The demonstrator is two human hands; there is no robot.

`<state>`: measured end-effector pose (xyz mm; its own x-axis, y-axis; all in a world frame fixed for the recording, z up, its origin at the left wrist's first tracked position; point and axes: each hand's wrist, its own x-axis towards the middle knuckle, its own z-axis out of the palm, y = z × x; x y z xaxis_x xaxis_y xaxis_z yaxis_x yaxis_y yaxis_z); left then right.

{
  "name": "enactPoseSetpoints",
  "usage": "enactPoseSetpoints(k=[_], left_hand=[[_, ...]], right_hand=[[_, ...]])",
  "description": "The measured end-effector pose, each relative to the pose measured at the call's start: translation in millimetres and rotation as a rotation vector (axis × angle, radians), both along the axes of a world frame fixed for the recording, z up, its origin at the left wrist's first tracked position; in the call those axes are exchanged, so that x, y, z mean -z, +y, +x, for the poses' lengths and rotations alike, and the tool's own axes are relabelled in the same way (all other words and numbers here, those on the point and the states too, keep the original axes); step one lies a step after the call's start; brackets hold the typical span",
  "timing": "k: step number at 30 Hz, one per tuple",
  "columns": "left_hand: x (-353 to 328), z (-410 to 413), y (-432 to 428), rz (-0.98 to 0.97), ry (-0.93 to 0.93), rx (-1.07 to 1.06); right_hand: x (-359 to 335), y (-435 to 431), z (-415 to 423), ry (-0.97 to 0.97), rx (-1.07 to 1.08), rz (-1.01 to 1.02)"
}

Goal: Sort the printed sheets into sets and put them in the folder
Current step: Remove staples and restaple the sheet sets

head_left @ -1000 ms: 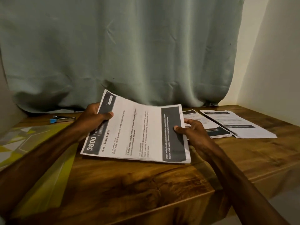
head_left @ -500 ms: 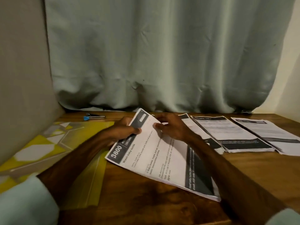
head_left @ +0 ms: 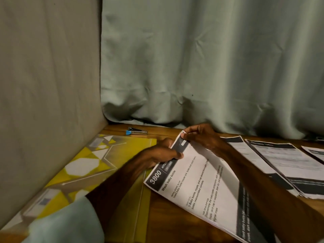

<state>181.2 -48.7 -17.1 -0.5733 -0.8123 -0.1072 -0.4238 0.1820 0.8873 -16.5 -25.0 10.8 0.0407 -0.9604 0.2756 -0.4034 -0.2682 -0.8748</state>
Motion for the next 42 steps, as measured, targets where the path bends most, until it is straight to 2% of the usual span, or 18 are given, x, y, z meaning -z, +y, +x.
enactPoseSetpoints(k=[9, 14, 21, 25, 29, 33, 42], left_hand=[[-7.1, 6.3, -4.1, 0.058, 0.019, 0.086], [-11.2, 11.1, -8.5, -0.034, 0.114, -0.079], [-3.8, 14.0, -16.0, 0.001, 0.163, -0.192], [4.7, 13.4, -21.3, -0.004, 0.138, -0.230], [13.3, 10.2, -22.7, 0.013, 0.108, -0.221], [19.0, 12.9, -29.8, 0.046, 0.117, -0.207], [32.7, 7.0, -44.2, 0.072, 0.017, -0.288]], right_hand=[[10.6, 1.6, 2.3, -0.121, 0.038, 0.046], [16.4, 0.7, 3.7, -0.077, 0.020, 0.058], [13.0, -0.7, 8.0, -0.014, 0.012, 0.075], [8.8, -13.8, 12.5, 0.132, -0.020, 0.095], [-4.2, -32.6, 26.7, 0.233, 0.023, 0.007], [-21.6, -66.9, 61.5, 0.372, -0.044, -0.057], [-1.5, -145.6, 121.2, 0.829, -0.076, 0.057]])
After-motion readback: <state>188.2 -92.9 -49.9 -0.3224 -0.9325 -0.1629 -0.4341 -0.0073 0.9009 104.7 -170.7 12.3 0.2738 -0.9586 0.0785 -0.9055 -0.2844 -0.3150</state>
